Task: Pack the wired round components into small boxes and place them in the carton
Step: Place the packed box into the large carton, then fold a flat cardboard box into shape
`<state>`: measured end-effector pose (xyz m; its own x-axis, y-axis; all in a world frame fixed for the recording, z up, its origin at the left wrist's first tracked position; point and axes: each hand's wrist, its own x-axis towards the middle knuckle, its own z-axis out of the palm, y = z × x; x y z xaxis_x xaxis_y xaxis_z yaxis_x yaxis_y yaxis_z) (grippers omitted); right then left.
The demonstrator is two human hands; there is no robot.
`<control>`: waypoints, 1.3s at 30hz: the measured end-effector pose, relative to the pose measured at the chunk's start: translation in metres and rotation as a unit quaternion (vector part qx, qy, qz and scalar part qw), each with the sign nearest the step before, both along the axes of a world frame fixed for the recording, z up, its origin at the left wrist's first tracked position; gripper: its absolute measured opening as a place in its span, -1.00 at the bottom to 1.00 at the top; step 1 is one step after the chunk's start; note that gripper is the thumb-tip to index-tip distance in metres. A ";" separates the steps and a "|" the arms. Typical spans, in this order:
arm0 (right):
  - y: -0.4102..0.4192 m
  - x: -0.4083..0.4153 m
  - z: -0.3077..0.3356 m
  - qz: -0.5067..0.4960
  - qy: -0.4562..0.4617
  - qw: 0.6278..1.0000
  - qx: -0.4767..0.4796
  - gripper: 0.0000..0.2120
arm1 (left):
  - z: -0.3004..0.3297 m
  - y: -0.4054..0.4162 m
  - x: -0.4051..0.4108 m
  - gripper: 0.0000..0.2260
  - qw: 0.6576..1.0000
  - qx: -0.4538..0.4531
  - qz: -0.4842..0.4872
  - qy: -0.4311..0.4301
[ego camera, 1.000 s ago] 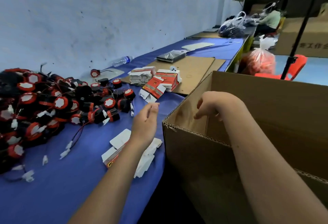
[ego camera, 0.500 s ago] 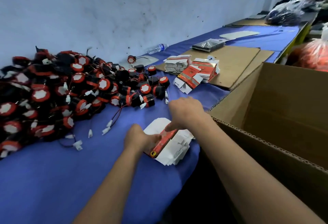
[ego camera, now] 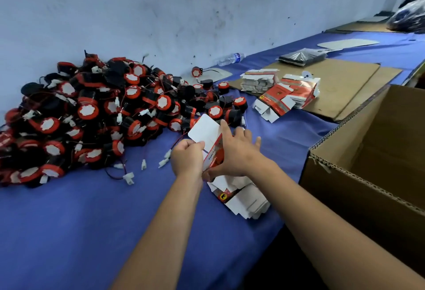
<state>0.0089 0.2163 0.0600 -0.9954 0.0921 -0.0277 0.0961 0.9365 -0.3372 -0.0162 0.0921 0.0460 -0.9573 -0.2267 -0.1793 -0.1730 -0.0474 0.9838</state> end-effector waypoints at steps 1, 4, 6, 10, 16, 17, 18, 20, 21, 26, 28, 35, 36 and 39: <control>-0.008 -0.001 -0.001 0.014 0.028 1.000 -0.005 0.49 | 0.003 -0.007 0.000 -0.69 1.000 0.008 0.009 0.010; -0.040 -0.005 -0.003 0.094 0.102 0.990 -0.033 0.47 | 0.009 -0.044 0.002 -0.80 0.998 0.034 0.054 0.030; -0.067 -0.008 -0.004 0.145 0.130 0.979 -0.052 0.47 | 0.008 -0.080 0.006 -0.89 0.996 0.057 0.065 0.037; -0.133 -0.017 -0.008 0.272 0.125 0.952 -0.060 0.43 | 0.002 -0.168 0.018 -0.85 0.997 0.046 0.054 0.031; -0.217 -0.038 -0.019 0.342 0.171 0.907 -0.179 -0.04 | -0.023 -0.296 0.040 -0.90 0.990 0.024 0.130 0.043; -0.226 -0.040 -0.022 0.338 0.160 0.896 -0.238 -0.11 | -0.030 -0.306 0.043 -0.89 0.989 0.051 0.126 0.063; -0.233 -0.040 -0.027 0.325 0.131 0.882 -0.315 -0.19 | -0.037 -0.313 0.045 -0.85 0.986 0.072 0.124 0.090; -0.243 -0.038 -0.038 0.258 0.048 0.819 -0.510 -0.30 | -0.050 -0.321 0.047 -0.87 0.982 0.081 0.088 0.147; -0.246 -0.037 -0.045 0.215 0.005 0.774 -0.596 -0.34 | -0.055 -0.325 0.046 -0.85 0.983 0.044 0.052 0.171; -0.247 -0.043 -0.066 0.179 -0.093 0.702 -0.683 -0.22 | -0.053 -0.321 0.045 0.07 0.956 -0.161 -0.194 0.152; -0.246 -0.044 -0.068 0.207 -0.114 0.725 -0.647 -0.26 | -0.051 -0.310 0.047 0.26 0.954 -0.172 -0.195 0.151; -0.248 -0.035 -0.054 0.254 -0.205 0.741 -0.587 -0.53 | -0.045 -0.296 0.050 0.41 0.920 -0.284 -0.081 0.259; -0.247 -0.035 -0.054 0.250 -0.209 0.733 -0.597 -0.51 | -0.045 -0.295 0.049 0.37 0.918 -0.284 -0.080 0.263; -0.247 -0.031 -0.050 0.253 -0.235 0.705 -0.619 -0.60 | -0.046 -0.296 0.049 0.18 0.921 -0.271 -0.081 0.269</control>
